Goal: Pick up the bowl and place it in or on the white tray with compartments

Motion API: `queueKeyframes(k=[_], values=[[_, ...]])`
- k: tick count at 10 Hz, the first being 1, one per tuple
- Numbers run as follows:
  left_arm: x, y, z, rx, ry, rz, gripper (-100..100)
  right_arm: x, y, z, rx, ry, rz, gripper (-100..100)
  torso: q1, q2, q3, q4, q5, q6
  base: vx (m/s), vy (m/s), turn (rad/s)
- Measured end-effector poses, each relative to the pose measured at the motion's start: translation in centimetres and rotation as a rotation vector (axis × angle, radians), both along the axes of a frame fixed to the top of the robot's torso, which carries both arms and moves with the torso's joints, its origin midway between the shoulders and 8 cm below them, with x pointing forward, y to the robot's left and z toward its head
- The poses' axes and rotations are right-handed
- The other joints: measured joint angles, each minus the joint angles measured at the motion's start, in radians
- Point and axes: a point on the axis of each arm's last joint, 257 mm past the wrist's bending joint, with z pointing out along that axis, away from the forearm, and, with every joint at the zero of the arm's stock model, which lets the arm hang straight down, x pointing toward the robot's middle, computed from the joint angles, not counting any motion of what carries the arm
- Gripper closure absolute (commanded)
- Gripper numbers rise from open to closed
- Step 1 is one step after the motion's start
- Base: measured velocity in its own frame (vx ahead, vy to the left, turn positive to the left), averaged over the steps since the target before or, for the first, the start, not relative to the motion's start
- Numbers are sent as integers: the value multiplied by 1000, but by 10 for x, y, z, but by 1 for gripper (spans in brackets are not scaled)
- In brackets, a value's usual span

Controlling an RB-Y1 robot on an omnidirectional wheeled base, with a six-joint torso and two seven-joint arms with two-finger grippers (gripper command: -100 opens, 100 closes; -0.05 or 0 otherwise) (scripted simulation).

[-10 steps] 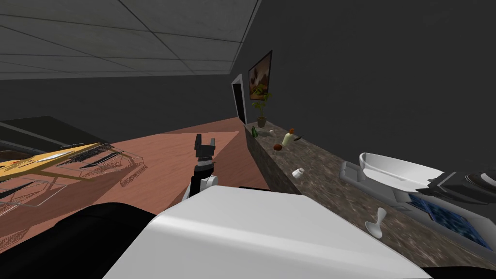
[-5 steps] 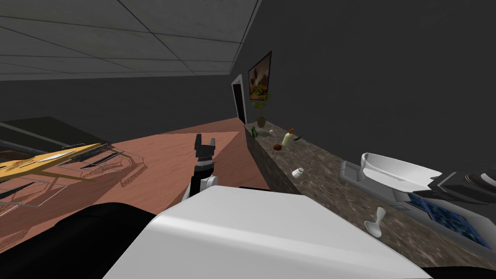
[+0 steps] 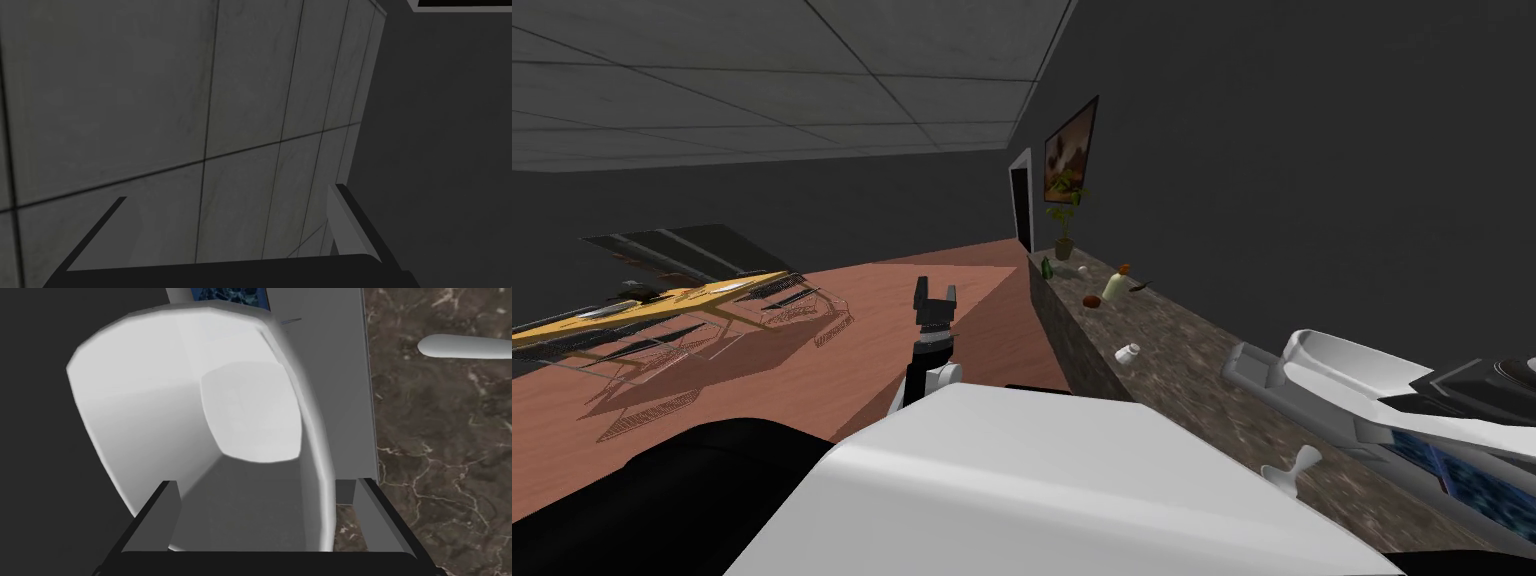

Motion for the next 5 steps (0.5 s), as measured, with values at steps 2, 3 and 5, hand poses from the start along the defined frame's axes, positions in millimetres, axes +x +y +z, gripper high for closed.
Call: queueKeyframes(k=[2, 3, 5], values=[[0, 0, 0, 0, 0, 0, 0, -3, 0, 3, 8, 8, -39, -100, 1, -1, -1, 0, 0, 0, -116, -53, 230], [0, 0, 0, 0, 0, 0, 0, -5, 0, 5, 12, 11, -59, -100, 2, 0, 0, 0, 0, 0, -127, -50, 171], [0, 0, 0, 0, 0, 0, 0, -7, 1, 7, 17, 14, -83, 0, 2, -2, -1, 0, 0, 1, -31, -17, 13]])
